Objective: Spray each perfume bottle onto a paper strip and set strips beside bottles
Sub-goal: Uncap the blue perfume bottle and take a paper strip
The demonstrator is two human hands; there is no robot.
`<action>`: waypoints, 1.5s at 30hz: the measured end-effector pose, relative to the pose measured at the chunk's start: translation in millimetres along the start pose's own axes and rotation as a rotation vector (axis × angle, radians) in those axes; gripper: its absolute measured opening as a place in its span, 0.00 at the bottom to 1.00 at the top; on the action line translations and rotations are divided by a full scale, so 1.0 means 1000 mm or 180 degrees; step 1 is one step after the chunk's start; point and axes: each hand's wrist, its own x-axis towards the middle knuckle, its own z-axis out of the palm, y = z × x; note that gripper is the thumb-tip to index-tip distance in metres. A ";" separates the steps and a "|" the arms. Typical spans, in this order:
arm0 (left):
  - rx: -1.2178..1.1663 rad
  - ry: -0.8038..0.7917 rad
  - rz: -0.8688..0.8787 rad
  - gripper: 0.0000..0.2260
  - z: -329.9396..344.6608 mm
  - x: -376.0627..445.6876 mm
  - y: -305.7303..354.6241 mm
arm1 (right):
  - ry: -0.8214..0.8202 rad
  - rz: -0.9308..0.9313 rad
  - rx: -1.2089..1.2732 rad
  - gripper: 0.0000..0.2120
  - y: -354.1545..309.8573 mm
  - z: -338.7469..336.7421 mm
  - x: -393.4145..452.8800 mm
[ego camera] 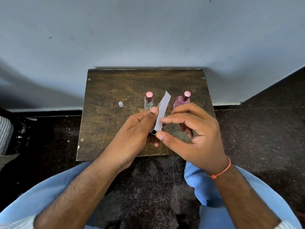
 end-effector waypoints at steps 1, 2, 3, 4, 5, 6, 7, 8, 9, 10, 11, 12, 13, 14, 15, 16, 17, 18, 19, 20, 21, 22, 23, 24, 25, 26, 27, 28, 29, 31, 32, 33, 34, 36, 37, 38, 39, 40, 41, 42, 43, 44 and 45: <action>0.0028 0.0013 0.0003 0.30 0.000 0.000 0.000 | -0.0003 -0.0007 -0.0028 0.14 0.000 0.000 0.000; 0.0043 0.0023 0.0003 0.29 0.000 0.000 -0.001 | -0.0009 -0.0013 -0.0054 0.14 0.000 0.001 0.000; 0.0045 0.0029 0.0003 0.29 0.000 0.000 -0.002 | -0.0017 -0.0018 -0.0070 0.14 0.001 0.001 -0.001; 0.0041 0.0028 -0.0002 0.29 0.001 0.000 -0.002 | -0.0022 -0.0017 -0.0076 0.14 0.001 0.001 -0.001; 0.0042 0.0023 -0.0003 0.29 0.001 0.000 -0.002 | -0.0021 -0.0013 -0.0079 0.13 0.002 0.001 -0.002; 0.0045 0.0020 0.0000 0.28 0.000 0.001 -0.002 | -0.0016 -0.0011 -0.0082 0.13 0.002 0.001 -0.002; 0.0048 0.0024 0.0002 0.28 0.000 0.001 -0.003 | -0.0009 -0.0015 -0.0086 0.13 0.002 0.000 -0.002; 0.0049 0.0032 -0.0004 0.27 0.000 0.001 -0.003 | 0.0000 -0.0022 -0.0083 0.13 0.001 0.000 -0.001; 0.0047 0.0039 -0.0015 0.27 0.000 0.001 -0.004 | 0.0008 -0.0028 -0.0074 0.13 0.001 0.000 -0.001; 0.0045 0.0038 -0.0027 0.26 -0.001 0.001 -0.004 | 0.0010 -0.0025 -0.0061 0.13 0.001 -0.001 -0.001; 0.0046 0.0036 -0.0037 0.26 -0.001 0.002 -0.004 | 0.0009 -0.0012 -0.0048 0.13 0.000 -0.001 -0.001; 0.0051 0.0036 -0.0043 0.26 -0.001 0.002 -0.004 | 0.0009 0.0006 -0.0038 0.13 0.000 -0.001 0.000; 0.0060 0.0040 -0.0044 0.25 -0.001 0.002 -0.004 | 0.0013 0.0024 -0.0032 0.13 0.000 -0.002 0.000; 0.0063 0.0045 -0.0039 0.26 -0.001 0.002 -0.004 | 0.0016 0.0040 -0.0030 0.13 0.000 -0.002 0.000; 0.0063 0.0046 -0.0029 0.26 -0.001 0.002 -0.004 | 0.0017 0.0053 -0.0024 0.13 -0.001 -0.002 0.000; 0.0064 0.0041 -0.0015 0.26 -0.001 0.002 -0.003 | 0.0015 0.0066 -0.0011 0.13 -0.001 -0.003 0.000; 0.0069 0.0029 -0.0002 0.27 -0.001 0.001 -0.003 | 0.0011 0.0081 0.0006 0.13 -0.001 -0.003 0.000; 0.0068 0.0017 0.0002 0.27 -0.001 0.001 -0.003 | 0.0004 0.0097 0.0020 0.13 -0.001 -0.003 0.000; 0.0057 0.0012 -0.0002 0.27 -0.001 0.001 -0.003 | -0.0004 0.0116 0.0026 0.13 0.000 -0.003 0.000; 0.0043 0.0013 -0.0013 0.27 -0.001 0.001 -0.003 | -0.0012 0.0132 0.0029 0.13 0.000 -0.003 0.000; 0.0047 0.0019 -0.0025 0.27 -0.002 0.001 -0.003 | -0.0017 0.0141 0.0027 0.14 0.000 -0.003 0.001; 0.0075 0.0027 -0.0036 0.26 -0.001 0.001 -0.003 | -0.0019 0.0143 0.0024 0.14 0.001 -0.003 0.001; 0.0108 0.0036 -0.0040 0.24 -0.001 0.000 -0.002 | -0.0017 0.0142 0.0023 0.14 0.001 -0.003 0.001; 0.0124 0.0034 -0.0037 0.22 0.000 0.000 -0.002 | -0.0014 0.0142 0.0023 0.14 0.001 -0.003 0.001; 0.0118 0.0019 -0.0029 0.21 0.000 0.000 -0.001 | -0.0012 0.0143 0.0029 0.14 0.002 -0.003 0.001; 0.0099 -0.0003 -0.0021 0.21 0.001 0.000 -0.001 | -0.0015 0.0146 0.0036 0.15 0.002 -0.003 0.002; 0.0077 -0.0022 -0.0017 0.22 0.001 0.000 0.000 | -0.0021 0.0150 0.0037 0.15 0.002 -0.003 0.002; 0.0057 -0.0040 -0.0015 0.23 0.001 0.000 0.000 | -0.0025 0.0154 0.0031 0.15 0.003 -0.003 0.002; 0.0040 -0.0058 -0.0013 0.23 0.001 -0.001 0.001 | -0.0028 0.0155 0.0023 0.15 0.003 -0.003 0.002; 0.0014 -0.0090 -0.0013 0.23 0.001 -0.001 0.001 | -0.0021 0.0153 0.0018 0.15 0.003 -0.003 0.002; 0.0006 -0.0104 -0.0016 0.23 0.001 -0.001 0.001 | -0.0017 0.0157 0.0026 0.15 0.003 -0.004 0.002; -0.0005 -0.0114 -0.0017 0.23 0.001 0.000 0.001 | -0.0013 0.0167 0.0040 0.15 0.003 -0.005 0.002; -0.0021 -0.0116 -0.0017 0.22 0.001 0.000 0.000 | -0.0014 0.0179 0.0059 0.14 0.003 -0.005 0.002; -0.0053 -0.0114 -0.0023 0.20 0.000 0.001 -0.002 | -0.0018 0.0202 0.0099 0.14 0.003 -0.006 0.002; -0.0057 -0.0115 -0.0024 0.20 -0.001 0.001 -0.004 | -0.0019 0.0211 0.0118 0.14 0.003 -0.007 0.002; -0.0060 -0.0118 -0.0021 0.20 -0.001 0.001 -0.004 | -0.0020 0.0219 0.0135 0.14 0.004 -0.007 0.002; -0.0070 -0.0124 -0.0017 0.19 -0.002 0.002 -0.005 | -0.0023 0.0226 0.0154 0.14 0.004 -0.006 0.002; -0.0085 -0.0131 -0.0014 0.19 -0.001 0.001 -0.004 | -0.0025 0.0231 0.0175 0.14 0.003 -0.007 0.002; -0.0092 -0.0131 -0.0015 0.19 -0.001 0.002 -0.004 | -0.0029 0.0237 0.0196 0.14 0.004 -0.007 0.002; -0.0097 -0.0137 -0.0018 0.19 0.000 0.001 -0.003 | -0.0040 0.0244 0.0217 0.14 0.003 -0.007 0.002; -0.0099 -0.0146 -0.0018 0.20 0.000 0.001 -0.003 | -0.0056 0.0252 0.0238 0.14 0.004 -0.007 0.003; -0.0101 -0.0155 -0.0016 0.19 -0.001 0.002 -0.003 | -0.0073 0.0263 0.0262 0.14 0.004 -0.007 0.003; -0.0109 -0.0156 -0.0018 0.19 -0.001 0.002 -0.004 | -0.0085 0.0273 0.0288 0.14 0.004 -0.008 0.003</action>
